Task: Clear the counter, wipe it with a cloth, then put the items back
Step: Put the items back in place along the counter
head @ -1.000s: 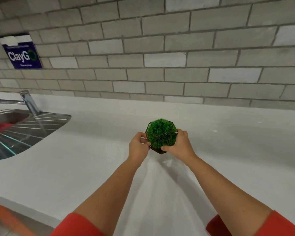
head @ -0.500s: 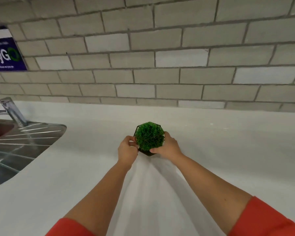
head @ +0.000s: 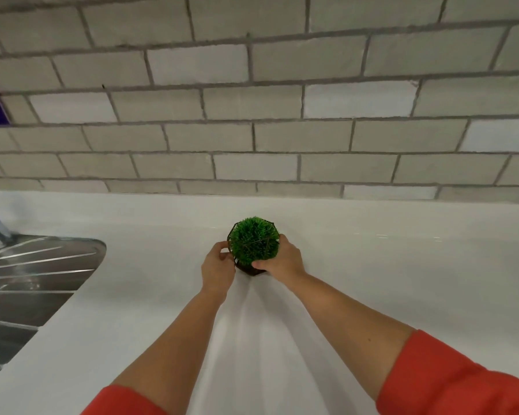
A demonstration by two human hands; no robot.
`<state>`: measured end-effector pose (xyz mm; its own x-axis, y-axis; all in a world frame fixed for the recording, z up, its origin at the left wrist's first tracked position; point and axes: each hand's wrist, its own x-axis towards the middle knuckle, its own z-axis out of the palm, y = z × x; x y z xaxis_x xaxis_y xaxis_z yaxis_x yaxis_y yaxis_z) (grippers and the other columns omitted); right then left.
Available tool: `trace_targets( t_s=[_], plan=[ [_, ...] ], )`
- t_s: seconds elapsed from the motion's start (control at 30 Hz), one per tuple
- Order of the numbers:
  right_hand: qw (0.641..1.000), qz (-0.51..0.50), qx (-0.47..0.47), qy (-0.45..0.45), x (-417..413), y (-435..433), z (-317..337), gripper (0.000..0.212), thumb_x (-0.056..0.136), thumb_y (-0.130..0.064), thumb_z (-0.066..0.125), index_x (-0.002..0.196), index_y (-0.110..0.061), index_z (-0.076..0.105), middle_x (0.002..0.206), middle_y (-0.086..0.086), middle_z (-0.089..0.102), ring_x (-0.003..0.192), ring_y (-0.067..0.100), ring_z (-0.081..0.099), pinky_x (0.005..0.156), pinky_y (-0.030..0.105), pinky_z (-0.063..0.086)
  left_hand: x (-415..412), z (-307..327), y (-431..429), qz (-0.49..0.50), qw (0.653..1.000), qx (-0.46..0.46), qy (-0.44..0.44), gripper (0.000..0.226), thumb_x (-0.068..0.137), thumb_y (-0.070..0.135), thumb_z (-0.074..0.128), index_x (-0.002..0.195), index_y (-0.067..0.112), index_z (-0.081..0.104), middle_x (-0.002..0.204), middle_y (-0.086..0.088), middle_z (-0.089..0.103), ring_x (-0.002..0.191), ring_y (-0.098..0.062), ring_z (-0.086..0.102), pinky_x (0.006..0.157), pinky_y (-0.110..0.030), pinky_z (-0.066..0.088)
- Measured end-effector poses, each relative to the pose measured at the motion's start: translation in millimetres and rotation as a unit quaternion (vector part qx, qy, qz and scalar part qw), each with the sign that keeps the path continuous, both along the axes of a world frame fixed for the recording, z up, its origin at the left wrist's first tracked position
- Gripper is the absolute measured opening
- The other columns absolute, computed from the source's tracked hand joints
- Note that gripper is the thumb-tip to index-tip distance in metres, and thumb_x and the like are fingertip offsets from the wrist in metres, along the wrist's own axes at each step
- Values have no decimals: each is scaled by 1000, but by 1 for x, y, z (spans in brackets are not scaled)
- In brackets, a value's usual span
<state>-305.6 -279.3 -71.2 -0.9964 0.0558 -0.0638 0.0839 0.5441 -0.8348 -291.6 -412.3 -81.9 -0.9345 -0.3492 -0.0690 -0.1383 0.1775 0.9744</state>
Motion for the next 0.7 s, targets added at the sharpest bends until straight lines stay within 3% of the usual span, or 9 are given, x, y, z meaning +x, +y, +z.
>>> trace_targets(
  t_s=[0.1,0.17,0.27,0.4,0.53,0.7],
  plan=[
    [1000,-9,17,6,-12,-9,-2,75,69,-27,82,130,-11,40,126,12,52,117,27,52,91,29,44,-12,-2,-5,-7,1000,4,10,34,90,0,42,118,13,58,92,-10,64,67,-23,53,71,-31,45],
    [1000,-9,20,6,-19,-13,-4,76,70,-28,81,131,-11,39,126,13,51,117,27,52,91,29,44,-18,-2,-9,-8,1000,-6,11,37,91,1,42,123,14,56,103,-14,66,87,-37,59,78,-33,46],
    [1000,-6,10,-7,-28,-19,-10,78,71,-27,80,132,-11,35,127,14,50,117,28,51,92,31,45,-22,0,-11,-13,1000,-15,17,40,92,2,41,127,16,54,113,-15,64,107,-35,58,90,-35,47],
    [1000,-6,6,-14,-36,-22,-13,80,72,-23,79,135,-9,32,127,15,48,118,29,51,91,32,46,-29,-2,-10,-18,999,-12,35,45,95,2,40,135,21,49,120,-11,62,112,-27,57,97,-33,45],
    [1000,-2,15,-12,-41,-17,-14,89,72,-20,78,142,-11,24,129,15,45,120,30,49,93,32,44,-35,-5,-4,-23,998,-22,47,47,96,6,39,138,27,45,122,-7,62,109,-28,57,90,-26,42],
    [1000,-4,13,-12,-47,-8,-13,83,76,-19,75,142,-13,25,129,15,46,119,30,50,96,35,46,-37,-3,6,-36,998,-26,53,48,96,6,38,139,29,42,117,-1,60,104,-19,54,85,-21,36]
  ],
)
